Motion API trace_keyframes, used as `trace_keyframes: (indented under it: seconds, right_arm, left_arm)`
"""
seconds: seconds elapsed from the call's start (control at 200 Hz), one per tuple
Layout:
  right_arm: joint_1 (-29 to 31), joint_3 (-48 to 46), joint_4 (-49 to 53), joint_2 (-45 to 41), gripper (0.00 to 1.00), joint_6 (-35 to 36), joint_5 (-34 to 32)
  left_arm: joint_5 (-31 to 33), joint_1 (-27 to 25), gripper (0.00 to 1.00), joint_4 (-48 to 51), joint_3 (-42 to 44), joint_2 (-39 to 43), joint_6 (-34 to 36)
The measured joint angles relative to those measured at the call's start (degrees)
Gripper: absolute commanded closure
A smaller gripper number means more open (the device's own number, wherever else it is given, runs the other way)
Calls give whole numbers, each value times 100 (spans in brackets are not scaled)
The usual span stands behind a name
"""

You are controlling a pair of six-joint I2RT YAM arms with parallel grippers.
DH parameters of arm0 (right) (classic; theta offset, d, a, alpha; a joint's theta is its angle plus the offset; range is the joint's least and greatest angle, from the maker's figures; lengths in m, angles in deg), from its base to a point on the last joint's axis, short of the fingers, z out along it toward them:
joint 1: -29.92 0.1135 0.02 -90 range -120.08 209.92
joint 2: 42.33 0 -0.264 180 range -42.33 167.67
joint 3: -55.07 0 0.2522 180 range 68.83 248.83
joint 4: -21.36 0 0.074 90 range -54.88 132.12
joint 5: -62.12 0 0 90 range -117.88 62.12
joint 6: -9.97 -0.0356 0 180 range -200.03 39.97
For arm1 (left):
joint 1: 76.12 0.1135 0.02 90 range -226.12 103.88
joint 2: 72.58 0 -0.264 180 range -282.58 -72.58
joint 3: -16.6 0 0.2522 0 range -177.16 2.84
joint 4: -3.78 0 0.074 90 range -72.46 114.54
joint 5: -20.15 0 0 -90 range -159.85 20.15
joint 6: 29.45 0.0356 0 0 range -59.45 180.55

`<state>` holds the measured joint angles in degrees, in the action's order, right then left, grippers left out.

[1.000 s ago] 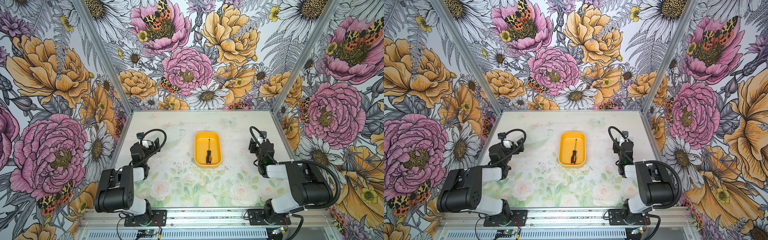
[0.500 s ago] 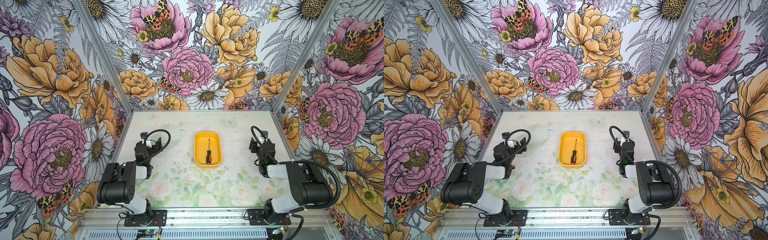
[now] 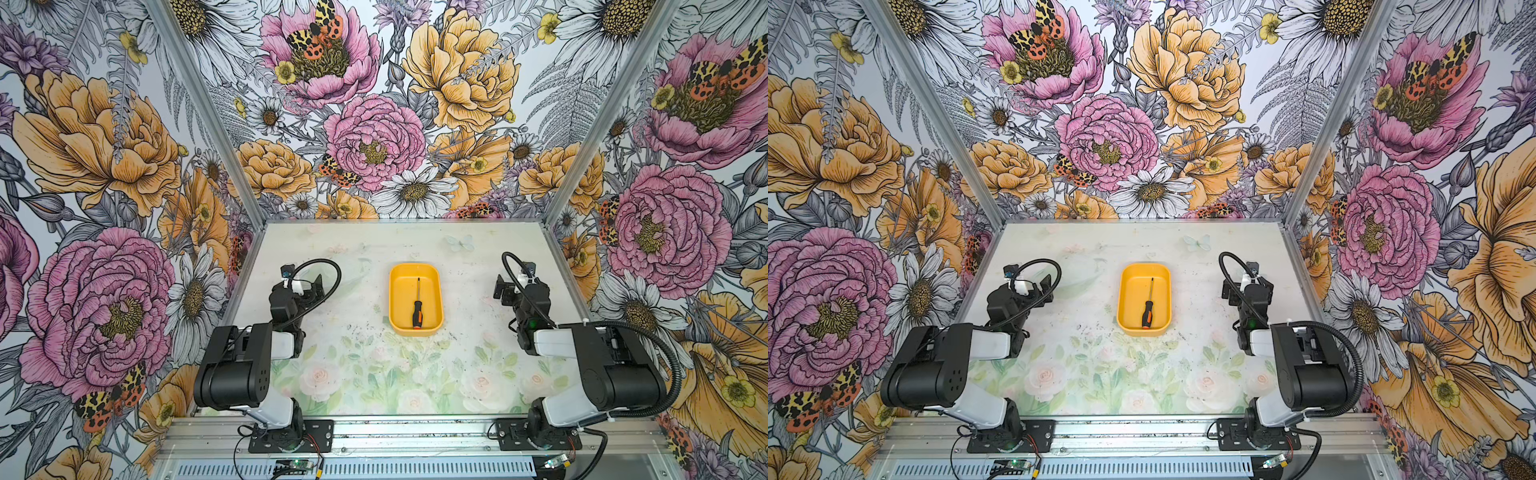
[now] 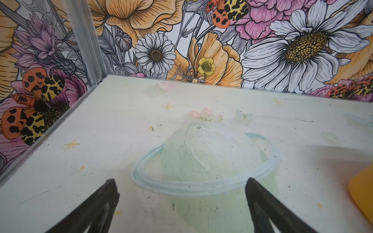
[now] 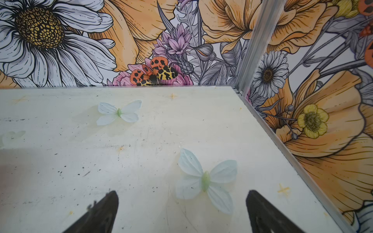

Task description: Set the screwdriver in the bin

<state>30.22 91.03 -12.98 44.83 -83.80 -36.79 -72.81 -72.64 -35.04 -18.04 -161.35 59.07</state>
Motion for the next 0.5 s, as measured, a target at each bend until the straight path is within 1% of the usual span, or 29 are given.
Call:
trace_keyframes:
  seconds: [0.5]
  right_arm:
    - [0,0,0,0,1,0,0]
  left_arm:
    - [37,-17,1,0,0,0,20]
